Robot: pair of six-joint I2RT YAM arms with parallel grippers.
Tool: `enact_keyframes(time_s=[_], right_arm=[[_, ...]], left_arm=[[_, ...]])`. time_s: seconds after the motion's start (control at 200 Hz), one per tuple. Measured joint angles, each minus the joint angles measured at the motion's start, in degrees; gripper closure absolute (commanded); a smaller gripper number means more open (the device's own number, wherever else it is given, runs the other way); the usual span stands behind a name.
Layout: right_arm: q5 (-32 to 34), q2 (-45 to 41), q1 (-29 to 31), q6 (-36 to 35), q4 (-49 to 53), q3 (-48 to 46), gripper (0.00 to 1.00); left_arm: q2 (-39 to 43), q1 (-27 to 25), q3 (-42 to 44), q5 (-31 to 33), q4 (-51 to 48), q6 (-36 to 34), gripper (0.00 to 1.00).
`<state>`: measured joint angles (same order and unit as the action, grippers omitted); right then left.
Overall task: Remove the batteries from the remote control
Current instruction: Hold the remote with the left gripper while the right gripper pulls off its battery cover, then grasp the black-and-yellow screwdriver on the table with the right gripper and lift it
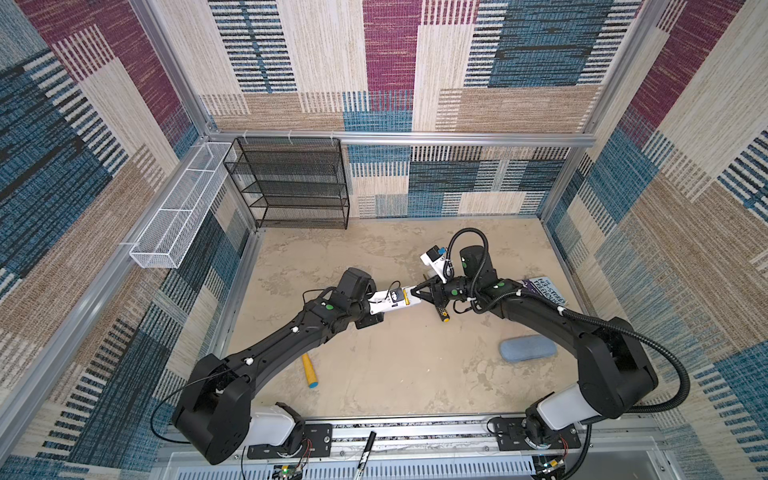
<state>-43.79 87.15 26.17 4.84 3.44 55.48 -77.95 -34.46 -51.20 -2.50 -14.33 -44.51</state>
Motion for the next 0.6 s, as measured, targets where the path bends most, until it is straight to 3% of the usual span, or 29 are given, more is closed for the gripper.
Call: enact_keyframes(time_s=[0.165, 0.361, 0.601], right_arm=[[-0.4, -0.2, 0.0, 0.0, 1.1, 0.4, 0.89], [-1.2, -0.1, 0.0, -0.4, 1.2, 0.4, 1.00], [-2.1, 0.3, 0.0, -0.5, 1.2, 0.4, 1.00]], left_arm=[[-0.5, 0.1, 0.0, 0.0, 0.0, 0.8, 0.65], [-0.7, 0.2, 0.0, 0.2, 0.0, 1.0, 0.65], [-1.1, 0.2, 0.0, 0.1, 0.2, 1.2, 0.65]])
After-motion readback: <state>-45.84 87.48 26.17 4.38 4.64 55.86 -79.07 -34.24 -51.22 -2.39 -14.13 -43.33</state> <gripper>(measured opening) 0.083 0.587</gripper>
